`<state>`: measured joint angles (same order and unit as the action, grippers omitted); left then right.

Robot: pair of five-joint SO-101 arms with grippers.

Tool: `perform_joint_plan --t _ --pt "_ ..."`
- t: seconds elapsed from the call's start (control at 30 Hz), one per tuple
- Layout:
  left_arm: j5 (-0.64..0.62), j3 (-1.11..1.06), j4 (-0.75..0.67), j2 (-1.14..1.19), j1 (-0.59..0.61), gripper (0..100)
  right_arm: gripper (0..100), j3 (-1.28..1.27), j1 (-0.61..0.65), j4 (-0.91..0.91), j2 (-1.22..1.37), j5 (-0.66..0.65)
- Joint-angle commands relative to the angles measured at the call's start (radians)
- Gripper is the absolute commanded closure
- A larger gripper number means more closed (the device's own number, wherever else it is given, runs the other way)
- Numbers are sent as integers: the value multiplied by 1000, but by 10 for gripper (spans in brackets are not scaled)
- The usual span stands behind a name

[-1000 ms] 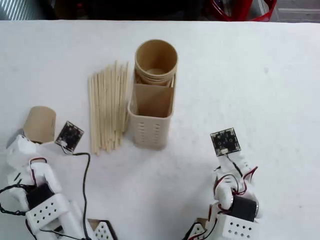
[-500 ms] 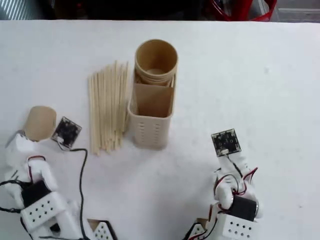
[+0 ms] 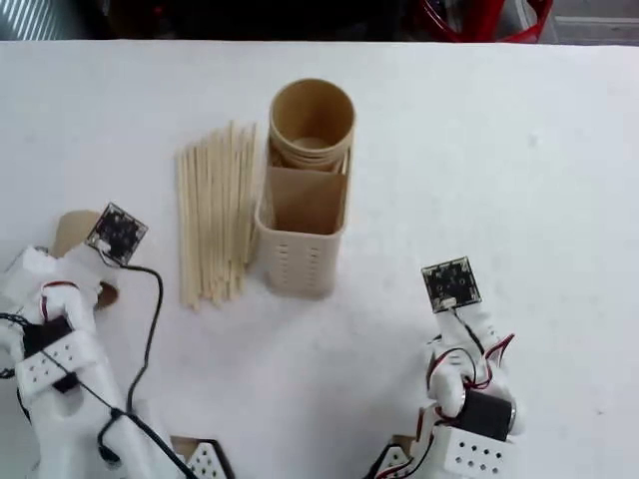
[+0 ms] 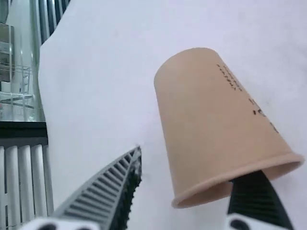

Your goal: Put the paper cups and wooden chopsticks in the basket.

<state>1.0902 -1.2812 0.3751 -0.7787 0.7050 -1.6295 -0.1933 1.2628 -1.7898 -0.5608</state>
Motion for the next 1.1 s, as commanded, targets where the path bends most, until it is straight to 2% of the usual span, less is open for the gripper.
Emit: perform_joint_plan --t 0.0,0.07,0.17,0.33,0.57,0.67,0.8,0.93,1.07 --pt "-6 64 -169 160 -15 715 949 5 -4 -8 -7 11" --pt "-55 71 -249 232 -15 741 949 5 -4 -8 -7 11" --pt "-107 71 -365 311 -15 832 950 3 -4 -8 -7 11" --pt "-201 71 -437 355 -15 981 948 -14 -2 -24 -7 11" --pt "-269 107 -399 354 -8 979 947 -17 -2 -24 -7 11" --pt "-356 245 -199 331 15 979 947 -17 -1 -24 -7 11" --pt "-496 519 249 219 8 979 947 -17 -1 -24 -7 9" --pt "-591 801 638 81 -117 979 947 -18 -1 -25 -7 9" --pt "-746 1096 908 -10 -341 979 950 -32 -1 -53 -7 9"
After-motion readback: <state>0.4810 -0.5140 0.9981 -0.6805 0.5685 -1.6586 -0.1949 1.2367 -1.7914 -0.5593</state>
